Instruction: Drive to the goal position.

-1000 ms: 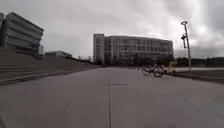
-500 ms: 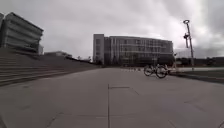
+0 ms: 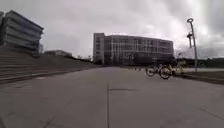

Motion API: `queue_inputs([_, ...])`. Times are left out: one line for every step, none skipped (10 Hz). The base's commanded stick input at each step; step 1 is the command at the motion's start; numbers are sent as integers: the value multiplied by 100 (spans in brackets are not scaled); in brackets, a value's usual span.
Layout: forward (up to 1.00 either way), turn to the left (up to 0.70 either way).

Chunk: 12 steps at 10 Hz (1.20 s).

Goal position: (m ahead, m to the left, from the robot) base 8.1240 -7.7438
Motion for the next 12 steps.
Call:
queue_inputs([70,0])
queue_inputs([70,0])
queue_inputs([70,0])
queue_inputs([70,0])
queue_inputs([70,0])
queue_inputs([70,0])
queue_inputs([70,0])
queue_inputs([70,0])
queue_inputs([70,0])
queue_inputs([70,0])
queue_inputs([70,0])
queue_inputs([70,0])
